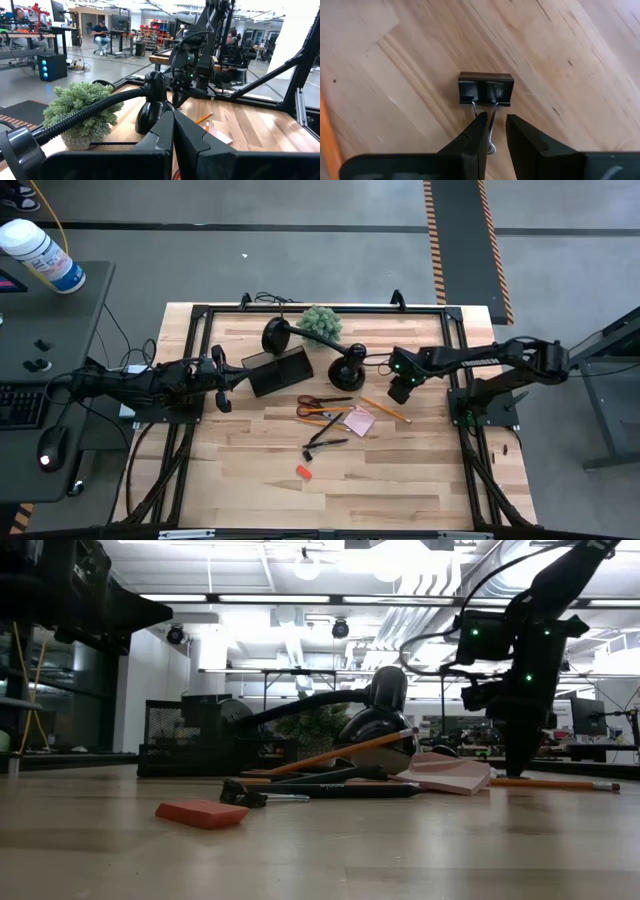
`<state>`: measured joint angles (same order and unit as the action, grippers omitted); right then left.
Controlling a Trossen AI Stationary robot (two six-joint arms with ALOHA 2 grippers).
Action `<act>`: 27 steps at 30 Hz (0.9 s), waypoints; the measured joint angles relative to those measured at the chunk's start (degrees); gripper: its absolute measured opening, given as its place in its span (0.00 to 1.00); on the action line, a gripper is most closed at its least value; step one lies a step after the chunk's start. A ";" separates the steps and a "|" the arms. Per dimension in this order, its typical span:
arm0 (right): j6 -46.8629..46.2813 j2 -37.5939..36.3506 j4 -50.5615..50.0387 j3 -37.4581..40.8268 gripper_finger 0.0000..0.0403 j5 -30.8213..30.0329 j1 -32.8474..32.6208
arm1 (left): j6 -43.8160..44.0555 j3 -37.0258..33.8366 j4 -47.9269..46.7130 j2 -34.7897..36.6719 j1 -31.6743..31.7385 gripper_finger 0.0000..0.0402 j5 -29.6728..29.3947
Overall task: Pick and place office supplies into organizer
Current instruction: Put the top black binder clip into the black desk organizer
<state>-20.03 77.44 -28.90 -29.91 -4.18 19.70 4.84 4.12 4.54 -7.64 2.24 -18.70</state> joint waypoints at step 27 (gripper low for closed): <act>0.25 -2.58 -4.17 -3.36 0.00 -0.81 -3.31 | 0.22 0.00 -0.02 -0.02 0.00 0.00 0.00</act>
<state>-19.79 74.86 -33.07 -33.28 -4.98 16.40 5.06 4.12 4.51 -7.66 2.24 -18.70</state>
